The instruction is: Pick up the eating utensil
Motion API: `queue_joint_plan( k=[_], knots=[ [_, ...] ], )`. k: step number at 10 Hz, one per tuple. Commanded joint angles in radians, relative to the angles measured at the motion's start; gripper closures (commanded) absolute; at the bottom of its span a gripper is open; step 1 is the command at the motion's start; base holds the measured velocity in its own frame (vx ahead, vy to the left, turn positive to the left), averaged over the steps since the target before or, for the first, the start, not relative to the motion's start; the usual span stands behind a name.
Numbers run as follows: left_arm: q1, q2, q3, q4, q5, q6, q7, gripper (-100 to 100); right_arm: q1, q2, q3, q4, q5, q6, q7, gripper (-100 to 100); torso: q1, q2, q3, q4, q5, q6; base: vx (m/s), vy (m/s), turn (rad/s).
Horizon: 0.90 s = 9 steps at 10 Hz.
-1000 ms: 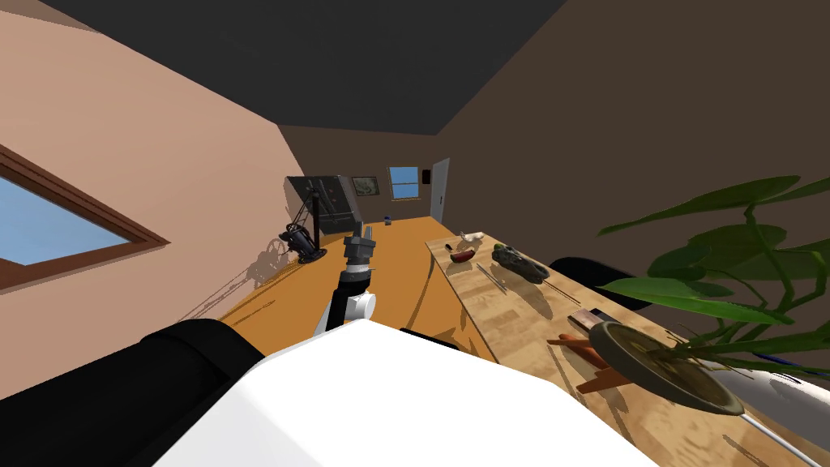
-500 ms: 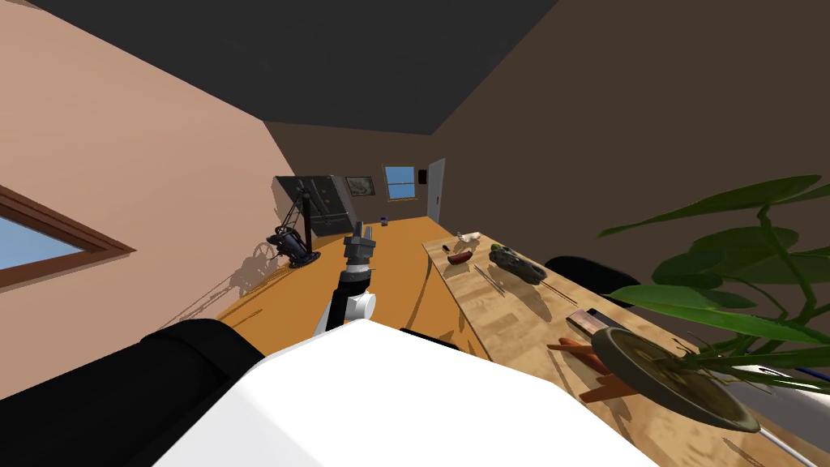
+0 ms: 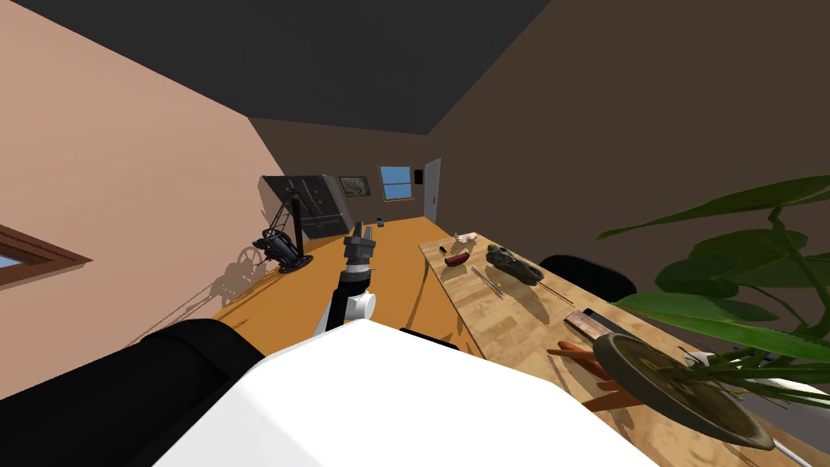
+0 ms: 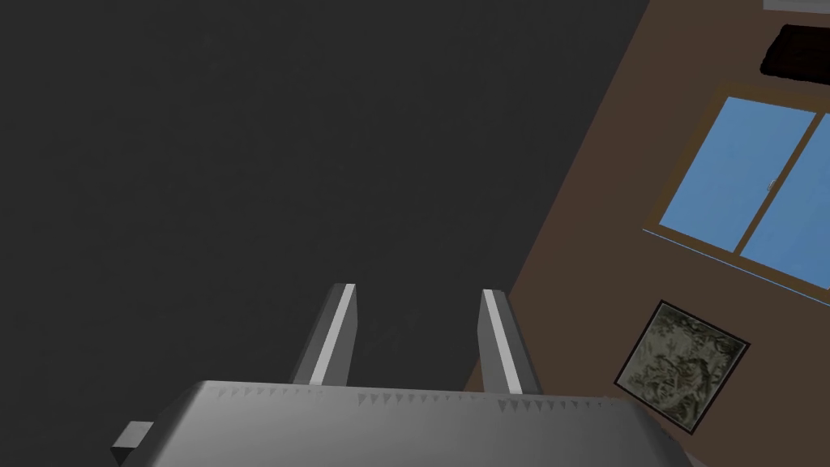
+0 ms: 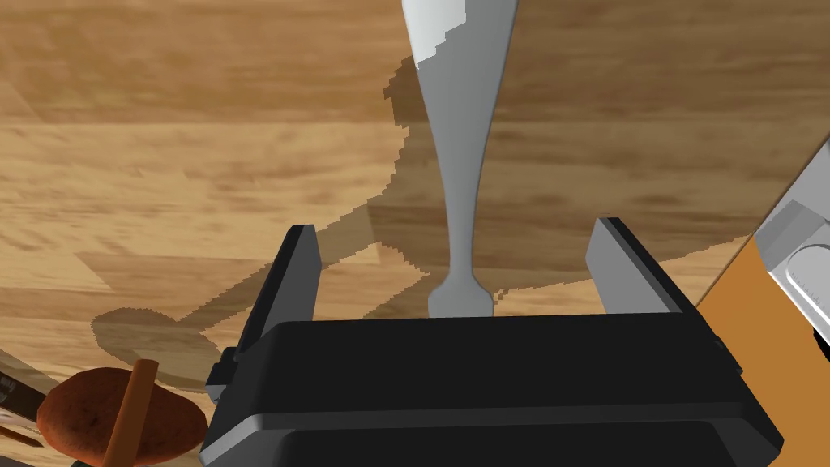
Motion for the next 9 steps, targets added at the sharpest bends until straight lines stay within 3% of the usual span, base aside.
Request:
queue_joint_plan(
  k=[1,4,5,6,7,9],
  knots=[
    [0.0,0.0,0.0,0.0,0.0,0.0,0.0,0,0.0,0.007,0.0,0.011,-0.013,-0.004,0.046,-100,0.0,0.0,0.0,0.0,0.0,0.0,0.065,-0.006,-0.051],
    [0.0,0.0,0.0,0.0,0.0,0.0,0.0,0,0.01,0.029,-0.003,0.039,-0.065,-0.014,0.135,-100,0.0,0.0,0.0,0.0,0.0,-0.001,0.078,-0.004,-0.07],
    [0.0,0.0,0.0,0.0,0.0,0.0,0.0,0,0.01,0.029,-0.003,0.039,-0.065,-0.014,0.153,-100,0.0,0.0,0.0,0.0,0.0,0.0,0.071,-0.001,-0.057],
    [0.0,0.0,0.0,0.0,0.0,0.0,0.0,0,0.011,0.028,-0.004,0.037,-0.062,-0.015,0.138,-100,0.0,0.0,0.0,0.0,0.0,-0.001,0.028,0.003,-0.006],
    [0.0,0.0,0.0,0.0,0.0,0.0,0.0,0,0.012,0.028,-0.004,0.037,-0.063,-0.014,0.143,100,0.0,0.002,0.001,0.0,0.0,-0.001,0.006,0.0,0.002],
    [0.0,0.0,0.0,0.0,0.0,0.0,0.0,0,0.012,0.028,-0.003,0.036,-0.062,-0.016,0.143,100,0.0,0.004,0.002,0.001,0.0,0.0,0.0,0.0,0.0]
  ],
)
